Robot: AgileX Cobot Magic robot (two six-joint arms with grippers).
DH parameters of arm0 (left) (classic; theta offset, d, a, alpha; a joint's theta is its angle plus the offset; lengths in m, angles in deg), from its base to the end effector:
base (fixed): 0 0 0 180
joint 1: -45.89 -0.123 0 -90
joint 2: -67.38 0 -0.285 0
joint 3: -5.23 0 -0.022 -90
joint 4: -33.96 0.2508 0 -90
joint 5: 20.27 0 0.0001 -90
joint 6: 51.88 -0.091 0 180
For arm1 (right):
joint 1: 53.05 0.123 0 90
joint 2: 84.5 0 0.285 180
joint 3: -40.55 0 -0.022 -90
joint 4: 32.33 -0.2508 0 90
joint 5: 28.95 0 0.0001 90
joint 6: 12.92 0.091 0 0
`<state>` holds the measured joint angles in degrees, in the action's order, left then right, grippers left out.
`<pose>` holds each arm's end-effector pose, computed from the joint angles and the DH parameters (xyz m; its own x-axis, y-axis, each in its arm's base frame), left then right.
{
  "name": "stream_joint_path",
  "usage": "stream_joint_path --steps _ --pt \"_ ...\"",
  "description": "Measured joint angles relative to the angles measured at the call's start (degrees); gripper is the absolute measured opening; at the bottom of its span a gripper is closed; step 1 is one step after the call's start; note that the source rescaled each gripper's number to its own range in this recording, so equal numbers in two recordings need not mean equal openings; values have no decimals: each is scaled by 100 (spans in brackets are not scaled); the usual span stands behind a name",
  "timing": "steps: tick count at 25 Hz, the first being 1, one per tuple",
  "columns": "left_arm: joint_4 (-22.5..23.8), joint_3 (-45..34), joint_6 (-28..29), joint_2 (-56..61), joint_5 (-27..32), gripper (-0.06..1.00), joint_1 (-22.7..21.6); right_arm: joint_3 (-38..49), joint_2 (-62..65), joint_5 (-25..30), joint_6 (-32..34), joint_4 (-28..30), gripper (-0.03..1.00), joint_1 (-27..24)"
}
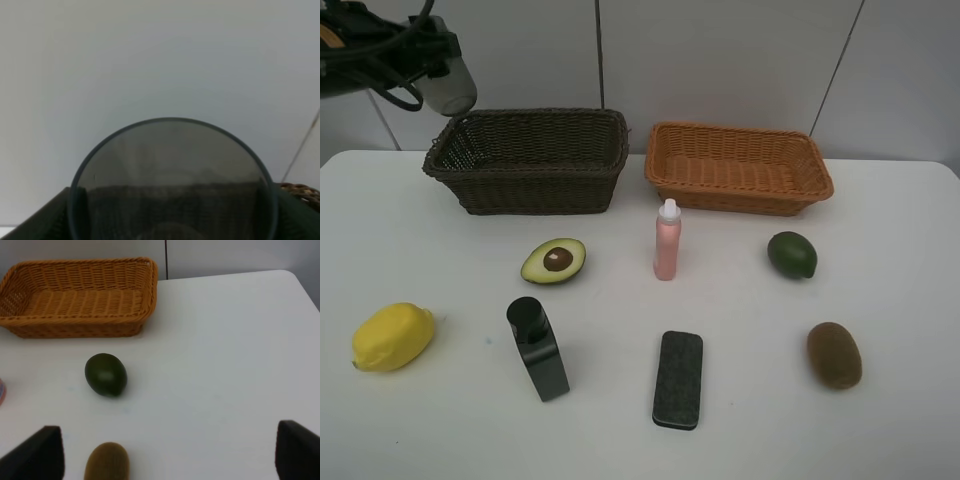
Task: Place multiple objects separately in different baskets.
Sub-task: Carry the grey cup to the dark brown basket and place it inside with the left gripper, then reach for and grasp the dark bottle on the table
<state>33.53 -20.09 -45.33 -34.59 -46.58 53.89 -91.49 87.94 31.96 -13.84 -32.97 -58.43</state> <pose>0.3578 -0.0500 0.2499 -0.2037 -0.0933 -0.9746 0.1122 0.9867 -0.1179 -0.0067 0.0015 0.2800 -0.4440 0.0311 -0.8955 0.0803 0.9968 -0.0052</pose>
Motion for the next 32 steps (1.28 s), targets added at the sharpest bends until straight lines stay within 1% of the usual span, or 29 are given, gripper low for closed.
stream_joint_path --steps 2,4,7,9,17,18,21,22,26,30,32 --pt "-1 497 -18 -418 371 77 0 0 0 0 0 0 100 0" --pt "-1 930 -18 -874 578 77 0 0 0 0 0 0 100 0" --pt "-1 1363 -18 -1377 820 77 0 0 0 0 0 0 100 0" --pt "-1 1496 -18 -1580 895 77 0 0 0 0 0 0 100 0" --pt "44 1520 -122 -1963 938 77 0 0 0 0 0 0 100 0" --pt "74 1520 -190 -2003 945 79 0 0 0 0 0 0 100 0" --pt "214 1520 -344 -2063 979 94 0 0 0 0 0 5 100 0" --pt "236 1520 -359 -2063 984 97 0 0 0 0 0 5 100 0" --pt "293 1527 -387 -2021 1045 99 0 0 0 0 0 5 100 0" --pt "312 1527 -308 -1786 1306 100 0 0 0 0 0 5 100 0" --pt "312 1527 -176 -1549 1538 100 0 0 0 0 0 5 100 0"
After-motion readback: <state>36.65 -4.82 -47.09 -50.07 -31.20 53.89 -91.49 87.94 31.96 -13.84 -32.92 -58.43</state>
